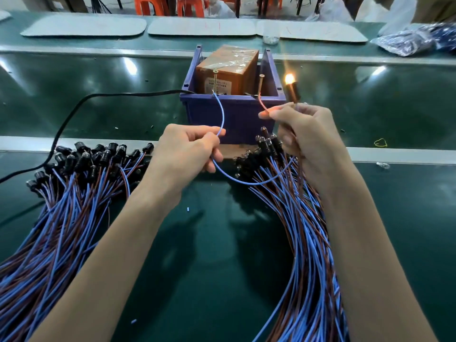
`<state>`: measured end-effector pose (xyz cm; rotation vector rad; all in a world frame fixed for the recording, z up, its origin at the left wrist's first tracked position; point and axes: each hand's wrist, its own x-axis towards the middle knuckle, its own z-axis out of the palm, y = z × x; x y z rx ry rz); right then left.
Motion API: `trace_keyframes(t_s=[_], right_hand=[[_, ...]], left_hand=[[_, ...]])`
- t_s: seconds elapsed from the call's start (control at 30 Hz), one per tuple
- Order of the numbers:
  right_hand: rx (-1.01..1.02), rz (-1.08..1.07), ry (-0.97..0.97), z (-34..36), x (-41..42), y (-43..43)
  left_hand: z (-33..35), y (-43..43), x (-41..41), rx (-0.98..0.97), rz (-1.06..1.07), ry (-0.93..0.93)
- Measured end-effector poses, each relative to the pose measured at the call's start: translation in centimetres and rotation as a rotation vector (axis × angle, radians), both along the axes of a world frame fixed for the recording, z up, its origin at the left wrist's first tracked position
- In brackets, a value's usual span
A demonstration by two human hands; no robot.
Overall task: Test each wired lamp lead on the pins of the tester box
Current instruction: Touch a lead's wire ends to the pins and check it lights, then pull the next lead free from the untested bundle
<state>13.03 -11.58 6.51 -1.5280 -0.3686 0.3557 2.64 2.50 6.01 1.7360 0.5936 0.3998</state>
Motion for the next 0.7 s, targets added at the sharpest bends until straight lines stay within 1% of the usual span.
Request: trace_keyframes(t_s=[0.07,0.2,0.33,0.4,0.5,0.57,0.6,0.63,0.7], right_hand=[[-0.059,0.039,-0.033,0.2,-0.2,-0.1],[-0.265,0.225,-0.081,0.8,-0.9,0.2],[-0.349,0.3,-0.078,1.3,-1.4,0.7],[-0.333,0.263,-0.092,1.4,-1.4,0.8],[-0.388,0.094,-0.198,1.5,-0.9,0.5],[-0.419,-0.023,-0.226,1.5,-0.3,0.1],[-0.399,-0.064,-0.21,1.6,-0.1,-0.2],[-0.362,-0.094,-0.181,1.7,0.2,-0.5],[-0.268,-0.131,-0.112,1.9,0.6,-1.0]], left_hand=[[0.1,-0.2,0.0,0.005,-0.039,-0.002],[0.3,-0.7,0.0,0.037,-0.095,-0.001],[0.0,-0.9,0.0,0.189,-0.092,0.038],[-0.3,-0.7,0.0,0.307,-0.043,0.046],[-0.7,0.0,-0.3,0.676,0.049,0.184],[-0.9,0.4,-0.7,0.921,0.095,0.282],[-0.6,0.4,-0.8,0.99,0.085,0.346],[-0.4,0.4,-0.9,1.029,0.031,0.404],[-0.2,0.1,-1.1,1.034,-0.111,0.459]])
